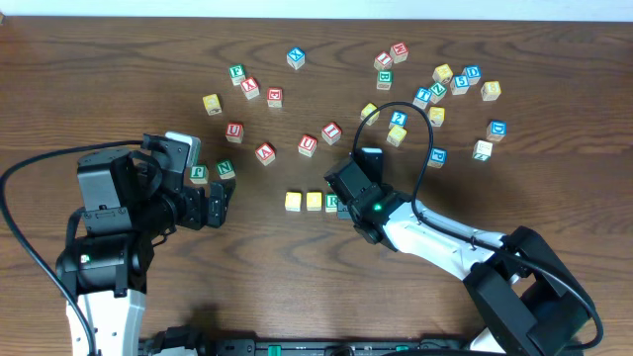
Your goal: Spell out CORL
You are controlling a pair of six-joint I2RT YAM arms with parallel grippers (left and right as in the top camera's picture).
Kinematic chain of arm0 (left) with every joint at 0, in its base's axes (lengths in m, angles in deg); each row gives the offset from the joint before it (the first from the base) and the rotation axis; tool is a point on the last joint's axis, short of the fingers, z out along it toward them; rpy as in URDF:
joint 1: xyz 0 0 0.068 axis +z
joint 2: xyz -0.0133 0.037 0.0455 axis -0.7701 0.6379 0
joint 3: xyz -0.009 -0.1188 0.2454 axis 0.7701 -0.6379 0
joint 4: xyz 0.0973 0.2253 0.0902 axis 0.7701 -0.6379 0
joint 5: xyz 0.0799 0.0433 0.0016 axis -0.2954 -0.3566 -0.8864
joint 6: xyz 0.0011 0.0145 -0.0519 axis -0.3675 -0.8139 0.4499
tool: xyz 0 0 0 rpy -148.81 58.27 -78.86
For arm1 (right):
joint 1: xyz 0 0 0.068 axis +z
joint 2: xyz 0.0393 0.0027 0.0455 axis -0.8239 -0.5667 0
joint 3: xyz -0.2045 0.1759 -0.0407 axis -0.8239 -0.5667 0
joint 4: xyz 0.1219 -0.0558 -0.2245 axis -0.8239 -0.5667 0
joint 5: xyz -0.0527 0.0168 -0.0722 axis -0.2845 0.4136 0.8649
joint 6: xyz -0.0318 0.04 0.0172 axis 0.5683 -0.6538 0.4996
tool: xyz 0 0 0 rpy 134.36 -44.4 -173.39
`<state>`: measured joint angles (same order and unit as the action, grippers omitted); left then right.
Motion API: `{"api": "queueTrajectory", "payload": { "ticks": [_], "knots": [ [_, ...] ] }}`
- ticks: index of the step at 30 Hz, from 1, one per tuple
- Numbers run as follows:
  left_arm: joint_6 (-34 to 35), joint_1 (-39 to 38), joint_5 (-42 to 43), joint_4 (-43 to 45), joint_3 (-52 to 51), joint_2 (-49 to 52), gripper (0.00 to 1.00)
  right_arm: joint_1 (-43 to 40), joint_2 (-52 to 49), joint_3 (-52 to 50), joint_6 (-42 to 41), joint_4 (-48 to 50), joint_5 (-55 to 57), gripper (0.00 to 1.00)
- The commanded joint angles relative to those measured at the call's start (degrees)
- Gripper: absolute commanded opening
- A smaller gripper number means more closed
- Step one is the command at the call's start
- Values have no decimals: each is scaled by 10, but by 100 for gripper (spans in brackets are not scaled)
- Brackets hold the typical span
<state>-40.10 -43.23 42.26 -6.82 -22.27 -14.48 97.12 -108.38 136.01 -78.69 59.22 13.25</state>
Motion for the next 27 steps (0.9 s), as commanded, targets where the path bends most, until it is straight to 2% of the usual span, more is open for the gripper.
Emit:
{"api": "queueTrajectory", "payload": {
  "ticks": [1, 27],
  "knots": [
    [-9, 2, 8, 0, 14, 0, 98, 2, -5, -3, 9, 1, 1, 1],
    [-9, 2, 7, 0, 14, 0, 98, 3, -5, -3, 21, 1, -29, 1]
  ]
}}
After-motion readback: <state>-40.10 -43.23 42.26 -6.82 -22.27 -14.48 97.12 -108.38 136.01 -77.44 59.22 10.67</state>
